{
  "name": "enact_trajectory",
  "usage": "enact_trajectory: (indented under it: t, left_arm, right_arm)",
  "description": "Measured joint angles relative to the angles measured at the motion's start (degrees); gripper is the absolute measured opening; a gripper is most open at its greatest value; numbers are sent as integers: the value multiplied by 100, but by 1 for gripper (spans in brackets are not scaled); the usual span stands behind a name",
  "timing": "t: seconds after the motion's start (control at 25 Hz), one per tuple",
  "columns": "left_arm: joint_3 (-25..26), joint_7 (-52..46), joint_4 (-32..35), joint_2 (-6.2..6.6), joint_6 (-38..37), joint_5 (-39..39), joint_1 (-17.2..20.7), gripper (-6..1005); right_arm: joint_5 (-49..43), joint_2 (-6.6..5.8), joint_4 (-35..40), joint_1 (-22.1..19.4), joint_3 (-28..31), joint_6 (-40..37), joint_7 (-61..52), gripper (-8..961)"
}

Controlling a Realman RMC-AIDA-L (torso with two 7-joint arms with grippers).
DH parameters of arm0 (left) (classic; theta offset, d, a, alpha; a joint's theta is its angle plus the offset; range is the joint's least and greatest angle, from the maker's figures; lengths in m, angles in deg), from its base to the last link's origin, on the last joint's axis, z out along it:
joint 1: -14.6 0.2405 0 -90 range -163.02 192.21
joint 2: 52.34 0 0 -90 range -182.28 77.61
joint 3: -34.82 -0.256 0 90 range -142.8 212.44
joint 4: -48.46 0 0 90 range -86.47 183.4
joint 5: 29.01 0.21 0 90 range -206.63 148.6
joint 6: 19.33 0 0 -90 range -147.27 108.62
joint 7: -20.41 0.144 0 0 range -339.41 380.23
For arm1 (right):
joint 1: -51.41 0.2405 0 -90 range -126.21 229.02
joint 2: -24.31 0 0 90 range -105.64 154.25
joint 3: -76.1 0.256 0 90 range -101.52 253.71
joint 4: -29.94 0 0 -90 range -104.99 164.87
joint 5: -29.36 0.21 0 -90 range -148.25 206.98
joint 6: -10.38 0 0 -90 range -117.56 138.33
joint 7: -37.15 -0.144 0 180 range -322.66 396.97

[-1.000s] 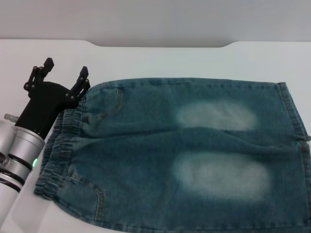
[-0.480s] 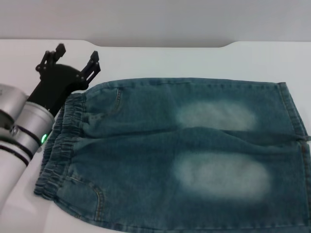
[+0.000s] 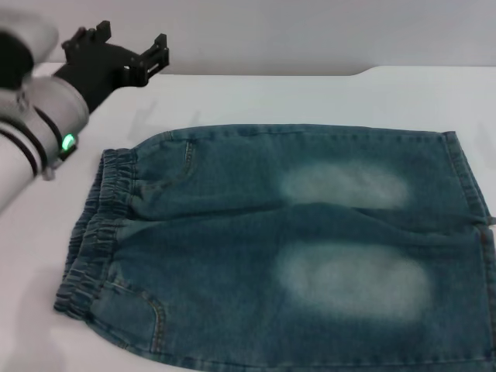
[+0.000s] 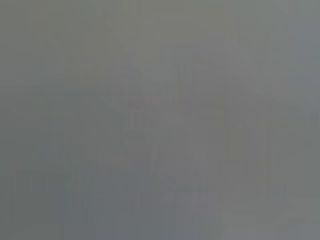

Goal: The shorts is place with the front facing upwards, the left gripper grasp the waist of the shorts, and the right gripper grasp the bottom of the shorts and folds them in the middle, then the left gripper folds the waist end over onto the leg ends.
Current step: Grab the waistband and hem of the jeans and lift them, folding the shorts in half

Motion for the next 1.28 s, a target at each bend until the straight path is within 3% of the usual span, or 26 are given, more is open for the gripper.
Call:
enact_trajectory:
  t: [0.04, 0.12, 0.2, 0.24, 0.28, 0.32, 0.36, 0.48, 0.6, 0.68, 0.88, 1.28]
  left_arm:
    - [71, 55, -187, -16, 315, 1, 14, 839]
    - [304, 184, -827, -29, 1475, 0, 31, 839]
    - [522, 229, -1344, -22, 2669, -6, -22, 838]
    - [659, 246, -1591, -21, 3329, -21, -80, 838]
    - [784, 258, -1779, -21, 3874, -29, -132, 838]
    - [784, 258, -1779, -21, 3874, -29, -132, 838]
    - [1057, 342, -2136, -25, 4979, -27, -230, 838]
    - [1129, 433, -2222, -31, 5383, -26, -257, 837]
    - [1272, 493, -2415, -26, 6308, -67, -300, 836]
    - [1290, 492, -2425, -27, 6394, -64, -310, 836]
    - [1505, 393, -2379, -41, 7809, -28, -709, 835]
    - [1435, 208, -1892, -50, 8846, 25, -1018, 833]
  right_arm:
    - [-123, 149, -283, 6, 281, 681, 95, 653]
    - [-561, 561, -931, 8, 791, 1963, 379, 653]
    - [-976, 791, -1443, 1, 1047, 2777, 531, 652]
    - [-1169, 834, -1746, 17, 1156, 3247, 533, 652]
    - [-1225, 824, -1941, 49, 1241, 3619, 482, 652]
    - [-1260, 811, -2154, 92, 1345, 4052, 400, 652]
    - [-1219, 801, -2288, 154, 1506, 4455, 323, 652]
    - [-632, 792, -2456, 372, 2188, 5648, 314, 652]
    - [-100, 810, -2459, 434, 2741, 6464, 465, 652]
    - [61, 818, -2460, 395, 2920, 6873, 471, 651]
    - [92, 842, -2493, 162, 3031, 7406, 346, 651]
    - [-137, 850, -2441, -97, 2758, 7530, 56, 652]
